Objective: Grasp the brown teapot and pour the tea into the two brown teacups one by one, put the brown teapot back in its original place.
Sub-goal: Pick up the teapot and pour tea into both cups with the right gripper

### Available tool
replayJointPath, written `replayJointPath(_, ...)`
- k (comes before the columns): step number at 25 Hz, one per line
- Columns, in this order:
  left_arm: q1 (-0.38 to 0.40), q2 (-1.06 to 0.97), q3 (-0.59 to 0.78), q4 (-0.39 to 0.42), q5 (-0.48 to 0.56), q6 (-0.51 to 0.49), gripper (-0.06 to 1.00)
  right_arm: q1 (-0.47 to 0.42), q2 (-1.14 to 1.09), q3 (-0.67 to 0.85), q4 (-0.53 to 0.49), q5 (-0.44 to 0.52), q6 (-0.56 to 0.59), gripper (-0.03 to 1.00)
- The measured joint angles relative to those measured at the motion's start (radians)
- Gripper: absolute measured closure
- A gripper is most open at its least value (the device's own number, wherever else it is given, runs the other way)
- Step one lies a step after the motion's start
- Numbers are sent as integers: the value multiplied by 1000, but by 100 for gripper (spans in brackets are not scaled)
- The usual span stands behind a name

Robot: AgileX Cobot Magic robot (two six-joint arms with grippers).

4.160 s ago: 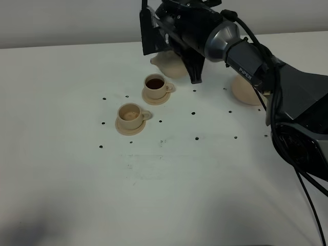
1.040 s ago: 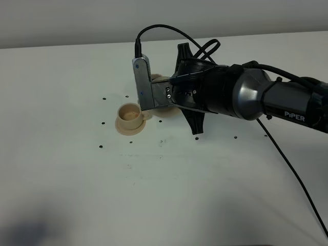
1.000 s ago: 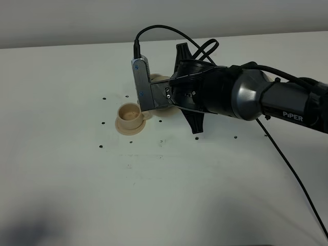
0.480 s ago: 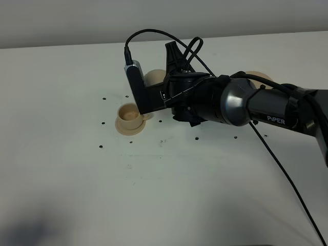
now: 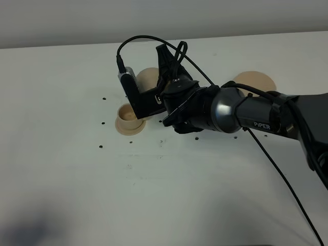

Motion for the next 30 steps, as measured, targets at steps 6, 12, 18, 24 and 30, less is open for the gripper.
replayJointPath(6, 0, 0, 0, 0, 0, 0, 35, 2, 7, 0, -84, -3, 56, 87)
replayJointPath(12, 0, 0, 0, 0, 0, 0, 35, 2, 7, 0, -111, -3, 57, 87)
replayJointPath(18, 0, 0, 0, 0, 0, 0, 35, 2, 20, 0, -139, -4, 57, 87)
replayJointPath(24, 0, 0, 0, 0, 0, 0, 35, 4, 25, 0, -197, -5, 58, 87)
replayJointPath(30, 0, 0, 0, 0, 0, 0, 35, 12, 25, 0, -225, -4, 20, 87)
